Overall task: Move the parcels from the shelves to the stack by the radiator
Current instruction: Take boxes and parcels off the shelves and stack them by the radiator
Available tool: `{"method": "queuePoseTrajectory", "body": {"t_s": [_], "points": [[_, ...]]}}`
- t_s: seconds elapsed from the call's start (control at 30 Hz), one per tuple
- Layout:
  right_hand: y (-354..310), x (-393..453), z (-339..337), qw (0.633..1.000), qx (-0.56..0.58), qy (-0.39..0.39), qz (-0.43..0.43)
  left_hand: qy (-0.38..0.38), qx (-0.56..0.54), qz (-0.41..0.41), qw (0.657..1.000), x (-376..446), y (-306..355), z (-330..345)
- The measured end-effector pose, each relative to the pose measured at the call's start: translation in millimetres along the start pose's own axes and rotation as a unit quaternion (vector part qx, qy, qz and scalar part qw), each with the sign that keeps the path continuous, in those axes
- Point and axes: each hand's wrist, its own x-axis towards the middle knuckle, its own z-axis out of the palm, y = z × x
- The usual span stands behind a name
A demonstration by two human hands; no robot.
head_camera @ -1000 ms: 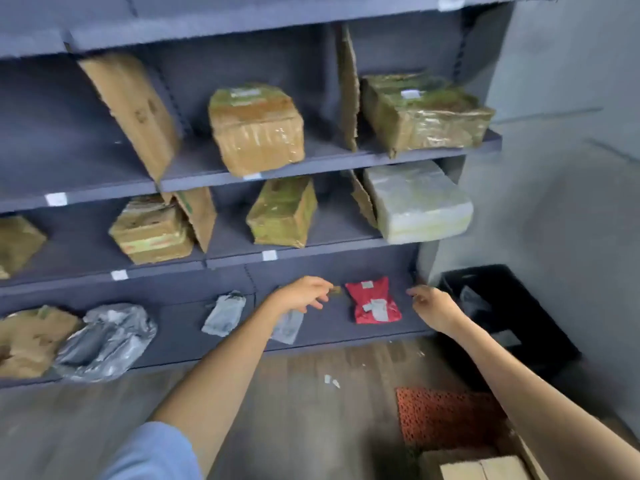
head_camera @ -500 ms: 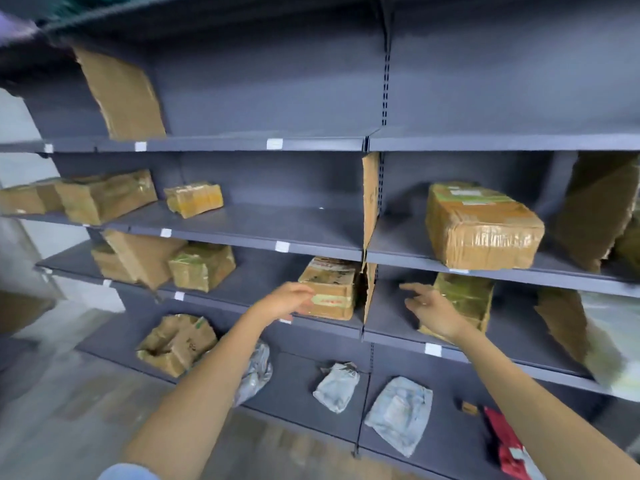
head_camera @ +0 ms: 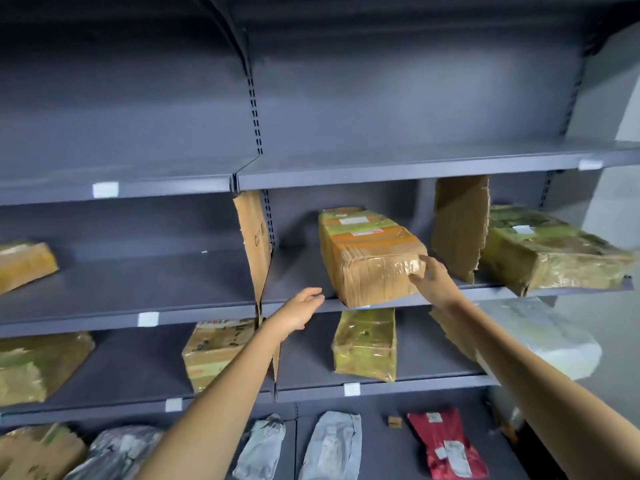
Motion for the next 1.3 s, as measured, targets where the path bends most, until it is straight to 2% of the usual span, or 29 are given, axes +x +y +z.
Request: {"method": "queuePoseTrajectory", "body": {"t_s": [0.13, 0.3, 0.47, 0.6, 0.67, 0.73, 0.8, 0.87, 0.9, 1.2, 1.3], "points": [[10, 44, -1, 0.993, 0.105, 0.046, 0.031, 0.036, -0.070, 0.015, 0.997, 34, 30, 21], [10, 73, 0, 0.964, 0.253, 0.026, 0.077, 0.089, -0.095, 0.032, 0.991, 67, 57, 35], [28, 77, 2, 0.963, 0.251, 0.005, 0.094, 0.120, -0.157, 0.018, 0.980, 77, 59, 53], [32, 63, -11, 0.967, 0.234, 0.030, 0.099, 0.133, -0.216, -0.003, 0.967, 68, 55, 54], [34, 47, -21, 0.955, 0.268, 0.032, 0.122, 0.140, -0.232, -0.011, 0.963, 59, 47, 50], [39, 22, -30, 0.932, 0.322, -0.020, 0.165, 0.122, -0.233, -0.030, 0.964, 44, 36, 48], [46, -9, -37, 0.916, 0.330, -0.112, 0.197, 0.095, -0.215, -0.066, 0.970, 23, 23, 52], [54, -42, -37, 0.900, 0.329, -0.208, 0.194, 0.067, -0.227, -0.100, 0.966, 0, 10, 60], [59, -57, -35, 0.899, 0.321, -0.226, 0.195, 0.048, -0.243, -0.114, 0.962, -13, 4, 65], [90, -212, -37, 0.924, 0.215, -0.222, 0.225, -0.073, -0.257, -0.127, 0.955, -133, -74, 96], [103, -272, -35, 0.907, 0.230, -0.247, 0.253, -0.083, -0.282, -0.127, 0.947, -168, -108, 115]]}}
